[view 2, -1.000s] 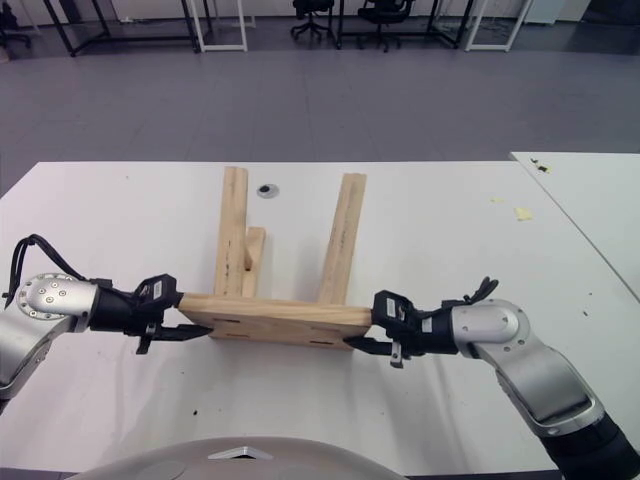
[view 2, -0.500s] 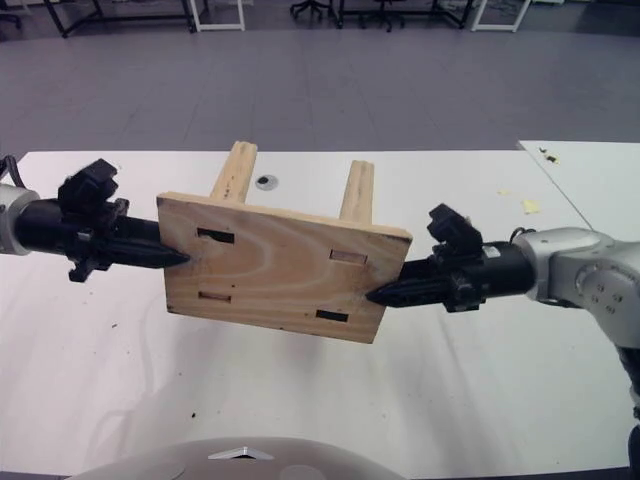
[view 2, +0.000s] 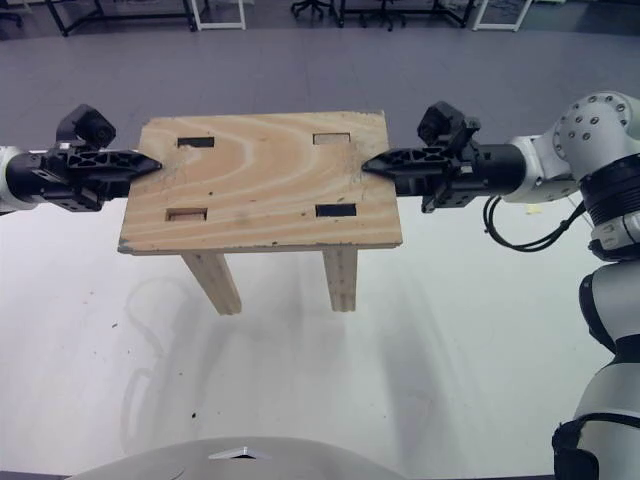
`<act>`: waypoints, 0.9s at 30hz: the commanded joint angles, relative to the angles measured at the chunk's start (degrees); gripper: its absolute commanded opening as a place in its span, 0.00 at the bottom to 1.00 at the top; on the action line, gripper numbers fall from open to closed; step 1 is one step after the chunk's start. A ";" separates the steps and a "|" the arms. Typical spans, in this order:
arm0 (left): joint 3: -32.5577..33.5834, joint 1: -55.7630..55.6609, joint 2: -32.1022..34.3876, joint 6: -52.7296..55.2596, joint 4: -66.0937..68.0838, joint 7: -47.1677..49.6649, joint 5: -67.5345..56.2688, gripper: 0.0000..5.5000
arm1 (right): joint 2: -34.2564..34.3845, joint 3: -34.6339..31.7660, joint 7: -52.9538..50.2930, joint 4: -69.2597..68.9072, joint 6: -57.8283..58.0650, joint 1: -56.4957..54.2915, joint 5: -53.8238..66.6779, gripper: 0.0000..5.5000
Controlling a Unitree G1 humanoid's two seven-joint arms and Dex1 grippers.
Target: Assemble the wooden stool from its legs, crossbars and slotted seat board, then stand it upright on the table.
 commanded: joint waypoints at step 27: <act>24.15 44.61 3.95 -40.42 7.21 -7.60 26.51 0.98 | 20.72 -66.31 -49.83 -31.23 -49.72 65.70 -20.19 0.70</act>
